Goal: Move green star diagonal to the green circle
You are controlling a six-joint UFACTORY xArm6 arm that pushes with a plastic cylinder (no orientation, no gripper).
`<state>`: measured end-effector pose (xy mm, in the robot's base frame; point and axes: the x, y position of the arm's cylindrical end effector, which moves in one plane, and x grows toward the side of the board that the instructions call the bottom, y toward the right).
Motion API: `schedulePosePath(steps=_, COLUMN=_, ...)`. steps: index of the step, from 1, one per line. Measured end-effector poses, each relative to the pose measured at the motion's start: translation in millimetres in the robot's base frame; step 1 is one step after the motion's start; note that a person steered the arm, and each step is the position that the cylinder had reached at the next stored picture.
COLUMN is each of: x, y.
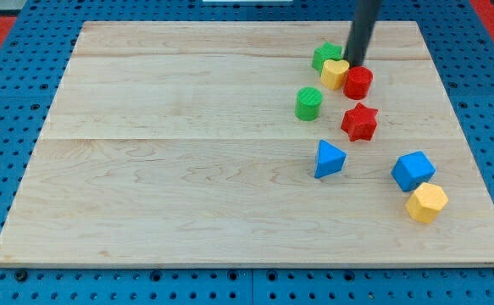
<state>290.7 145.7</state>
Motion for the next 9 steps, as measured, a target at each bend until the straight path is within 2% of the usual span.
schedulePosePath(steps=1, x=-3, y=-37)
schedulePosePath(steps=3, x=-45, y=-49)
schedulePosePath(steps=5, x=-28, y=-79)
schedulePosePath(steps=7, x=-57, y=-133)
schedulePosePath(steps=9, x=-36, y=-117)
